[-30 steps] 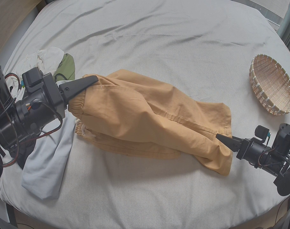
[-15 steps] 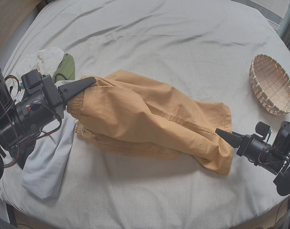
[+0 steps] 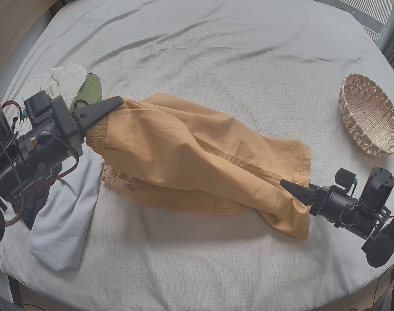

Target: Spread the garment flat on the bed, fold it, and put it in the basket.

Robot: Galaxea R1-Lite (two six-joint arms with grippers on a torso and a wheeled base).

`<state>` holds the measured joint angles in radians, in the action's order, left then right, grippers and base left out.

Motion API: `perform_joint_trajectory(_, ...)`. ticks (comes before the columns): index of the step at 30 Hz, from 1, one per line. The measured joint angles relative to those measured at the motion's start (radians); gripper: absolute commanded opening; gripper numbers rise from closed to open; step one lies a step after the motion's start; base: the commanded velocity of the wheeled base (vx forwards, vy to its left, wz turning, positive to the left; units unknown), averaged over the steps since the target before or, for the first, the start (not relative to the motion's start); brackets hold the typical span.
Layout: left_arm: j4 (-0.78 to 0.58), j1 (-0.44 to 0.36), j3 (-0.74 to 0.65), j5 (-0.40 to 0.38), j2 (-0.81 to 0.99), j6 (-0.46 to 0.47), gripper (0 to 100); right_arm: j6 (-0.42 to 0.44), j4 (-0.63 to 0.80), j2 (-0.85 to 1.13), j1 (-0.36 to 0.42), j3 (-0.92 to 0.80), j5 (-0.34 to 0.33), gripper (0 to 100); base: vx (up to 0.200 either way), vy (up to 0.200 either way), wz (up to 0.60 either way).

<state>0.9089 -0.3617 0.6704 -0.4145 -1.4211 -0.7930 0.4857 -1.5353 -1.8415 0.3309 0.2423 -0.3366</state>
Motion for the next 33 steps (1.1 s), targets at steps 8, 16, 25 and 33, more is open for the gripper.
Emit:
perform_joint_trajectory(8,0.001,0.000,-0.010,-0.001,0.000,0.001,0,0.005,-0.003,-0.053,-0.002,0.051,0.002,0,0.000,0.000,0.00)
perform_joint_trajectory(16,0.003,0.000,-0.023,0.000,0.000,0.001,0,0.014,-0.003,-0.038,-0.007,0.051,0.002,0,0.000,0.000,0.00)
perform_joint_trajectory(25,0.039,0.004,-0.037,0.001,-0.001,0.001,0,0.075,0.002,0.080,-0.044,0.021,-0.001,0,0.000,0.000,0.00)
perform_joint_trajectory(33,0.042,0.010,-0.040,0.002,-0.001,0.001,0,0.079,0.001,0.102,-0.071,-0.029,-0.053,100,0.000,0.000,0.00)
